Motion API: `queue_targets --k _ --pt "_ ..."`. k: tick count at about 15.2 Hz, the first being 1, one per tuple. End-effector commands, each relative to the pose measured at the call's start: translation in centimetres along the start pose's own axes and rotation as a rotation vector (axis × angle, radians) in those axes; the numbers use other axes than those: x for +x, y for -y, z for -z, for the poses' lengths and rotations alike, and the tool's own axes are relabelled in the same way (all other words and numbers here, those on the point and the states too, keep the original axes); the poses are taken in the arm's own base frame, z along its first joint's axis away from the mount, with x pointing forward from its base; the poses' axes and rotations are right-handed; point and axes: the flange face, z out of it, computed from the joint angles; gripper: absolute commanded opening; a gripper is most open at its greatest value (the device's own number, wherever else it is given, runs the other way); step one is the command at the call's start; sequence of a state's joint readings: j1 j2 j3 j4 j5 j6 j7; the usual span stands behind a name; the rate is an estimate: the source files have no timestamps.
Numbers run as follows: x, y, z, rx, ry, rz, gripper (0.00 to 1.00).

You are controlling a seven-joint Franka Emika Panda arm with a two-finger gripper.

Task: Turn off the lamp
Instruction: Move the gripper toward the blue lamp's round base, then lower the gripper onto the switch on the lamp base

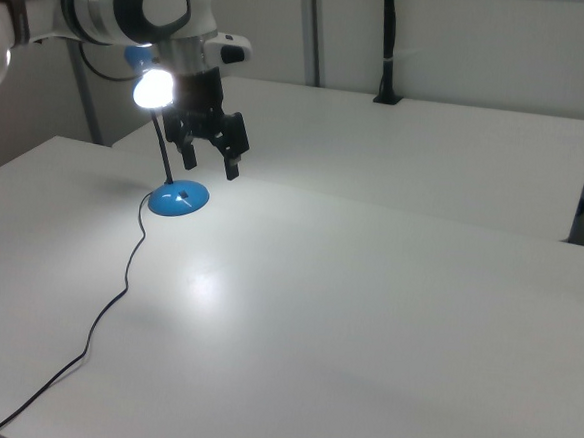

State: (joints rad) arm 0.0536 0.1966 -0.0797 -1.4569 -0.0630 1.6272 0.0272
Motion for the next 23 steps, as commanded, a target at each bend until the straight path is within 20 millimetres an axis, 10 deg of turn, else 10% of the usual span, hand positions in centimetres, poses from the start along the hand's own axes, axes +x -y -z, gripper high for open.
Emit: queue_targets --k 1,3,4,9,23 --pt "-0.5 0.0 -0.2 0.0 0.006 0.047 0.6" --pt "-0.2 0.3 -0.7 0.026 0.005 0.155 0.04" --pt "0.0 0.7 -0.8 0.07 -0.009 0.222 0.0" --pt "2.6 2.4 -4.5 0.118 -0.05 0.458 0.0" --pt "9.9 19.2 -14.7 0.15 -0.337 0.76 0.0"
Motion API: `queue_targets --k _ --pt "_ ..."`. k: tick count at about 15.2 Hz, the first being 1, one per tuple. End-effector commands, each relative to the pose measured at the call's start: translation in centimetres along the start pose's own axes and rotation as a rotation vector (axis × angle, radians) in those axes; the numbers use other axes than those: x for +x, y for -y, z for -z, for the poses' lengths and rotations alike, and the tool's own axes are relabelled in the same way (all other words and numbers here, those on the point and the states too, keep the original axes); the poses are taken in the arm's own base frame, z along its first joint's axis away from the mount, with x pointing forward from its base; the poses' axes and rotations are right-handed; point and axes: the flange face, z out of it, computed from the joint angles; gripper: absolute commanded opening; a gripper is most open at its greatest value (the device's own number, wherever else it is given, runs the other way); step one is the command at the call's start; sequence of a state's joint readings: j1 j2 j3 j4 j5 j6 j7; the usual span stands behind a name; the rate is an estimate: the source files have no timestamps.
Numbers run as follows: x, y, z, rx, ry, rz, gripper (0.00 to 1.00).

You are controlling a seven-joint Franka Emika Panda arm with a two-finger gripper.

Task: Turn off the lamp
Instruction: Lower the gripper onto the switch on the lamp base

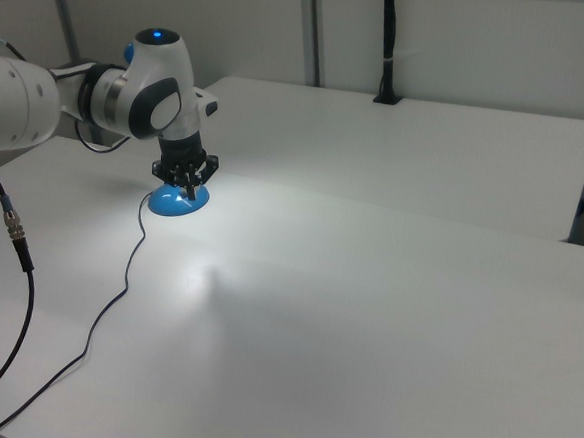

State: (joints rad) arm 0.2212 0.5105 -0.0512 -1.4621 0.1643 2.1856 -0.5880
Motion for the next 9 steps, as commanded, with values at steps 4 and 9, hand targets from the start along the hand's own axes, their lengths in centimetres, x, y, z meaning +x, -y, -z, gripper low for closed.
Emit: queue_targets --k 4,9 --pt "4.2 2.9 -3.4 -0.043 -0.111 0.05 0.0" --pt "6.6 4.5 -6.1 -0.092 -0.199 0.033 0.0"
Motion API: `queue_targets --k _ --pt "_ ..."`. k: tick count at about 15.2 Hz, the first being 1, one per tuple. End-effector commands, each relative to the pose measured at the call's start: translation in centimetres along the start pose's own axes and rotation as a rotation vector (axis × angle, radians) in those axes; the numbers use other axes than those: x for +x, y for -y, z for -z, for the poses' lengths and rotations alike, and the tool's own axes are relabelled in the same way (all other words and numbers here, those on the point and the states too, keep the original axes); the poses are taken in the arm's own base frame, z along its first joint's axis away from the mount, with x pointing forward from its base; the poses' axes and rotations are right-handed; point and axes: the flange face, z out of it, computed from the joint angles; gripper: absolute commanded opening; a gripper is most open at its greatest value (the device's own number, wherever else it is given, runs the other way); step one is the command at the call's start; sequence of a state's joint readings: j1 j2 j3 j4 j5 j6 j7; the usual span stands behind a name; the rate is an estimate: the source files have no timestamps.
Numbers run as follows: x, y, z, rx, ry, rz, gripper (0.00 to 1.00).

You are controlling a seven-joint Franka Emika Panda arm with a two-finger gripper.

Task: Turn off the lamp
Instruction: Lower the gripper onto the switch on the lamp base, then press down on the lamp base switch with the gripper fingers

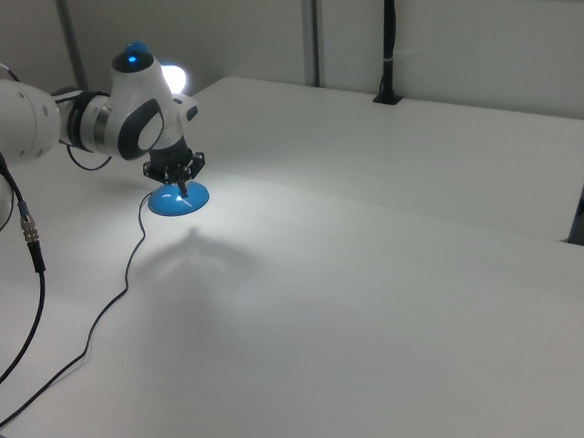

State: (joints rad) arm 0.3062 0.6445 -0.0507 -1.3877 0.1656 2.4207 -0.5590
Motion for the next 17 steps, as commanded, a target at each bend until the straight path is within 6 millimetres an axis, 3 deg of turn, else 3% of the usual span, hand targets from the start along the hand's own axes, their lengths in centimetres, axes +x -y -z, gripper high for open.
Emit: queue_targets --k 1,5,8,17 --pt "1.7 0.9 -1.9 -0.02 -0.057 -0.016 0.0" --pt "2.2 0.8 -3.3 -0.045 -0.094 -0.034 0.0" --pt "2.9 1.9 -4.3 -0.058 -0.117 -0.029 0.0" --pt "2.8 2.5 -7.1 -0.056 -0.108 -0.019 0.0"
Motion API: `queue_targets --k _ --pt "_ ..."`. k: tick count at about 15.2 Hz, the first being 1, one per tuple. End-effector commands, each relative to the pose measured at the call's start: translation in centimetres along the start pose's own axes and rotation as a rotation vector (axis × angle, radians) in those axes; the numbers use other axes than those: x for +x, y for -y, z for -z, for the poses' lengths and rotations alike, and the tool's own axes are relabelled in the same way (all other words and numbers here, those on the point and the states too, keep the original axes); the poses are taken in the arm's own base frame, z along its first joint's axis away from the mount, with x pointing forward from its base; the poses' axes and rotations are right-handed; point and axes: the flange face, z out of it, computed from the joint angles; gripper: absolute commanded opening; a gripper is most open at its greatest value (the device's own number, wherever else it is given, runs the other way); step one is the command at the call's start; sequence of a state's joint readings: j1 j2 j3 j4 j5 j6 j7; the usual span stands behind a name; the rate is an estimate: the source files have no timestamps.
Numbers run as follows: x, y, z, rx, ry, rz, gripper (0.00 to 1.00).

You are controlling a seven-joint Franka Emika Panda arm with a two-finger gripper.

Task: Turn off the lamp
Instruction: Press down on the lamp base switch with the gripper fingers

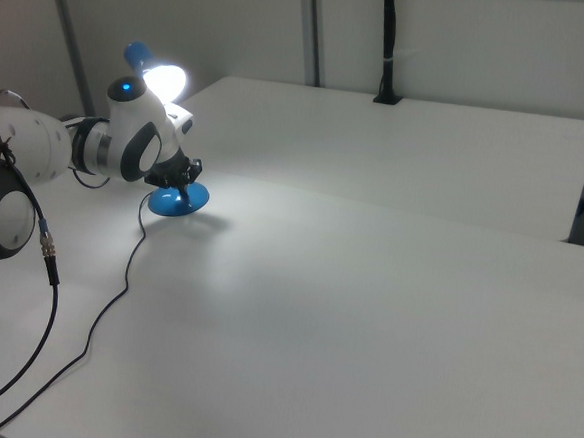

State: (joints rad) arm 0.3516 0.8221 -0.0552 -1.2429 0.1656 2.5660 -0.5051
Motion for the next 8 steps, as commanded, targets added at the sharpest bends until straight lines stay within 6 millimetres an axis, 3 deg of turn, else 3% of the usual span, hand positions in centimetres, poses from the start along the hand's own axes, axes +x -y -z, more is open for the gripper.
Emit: queue_targets --k 1,5,8 --pt "0.3 0.9 -1.3 -0.005 -0.008 -0.005 0.0" --pt "-0.4 0.9 -2.1 -0.003 0.011 -0.003 0.0" --pt "-0.7 0.9 -1.6 0.003 0.023 -0.016 0.0"
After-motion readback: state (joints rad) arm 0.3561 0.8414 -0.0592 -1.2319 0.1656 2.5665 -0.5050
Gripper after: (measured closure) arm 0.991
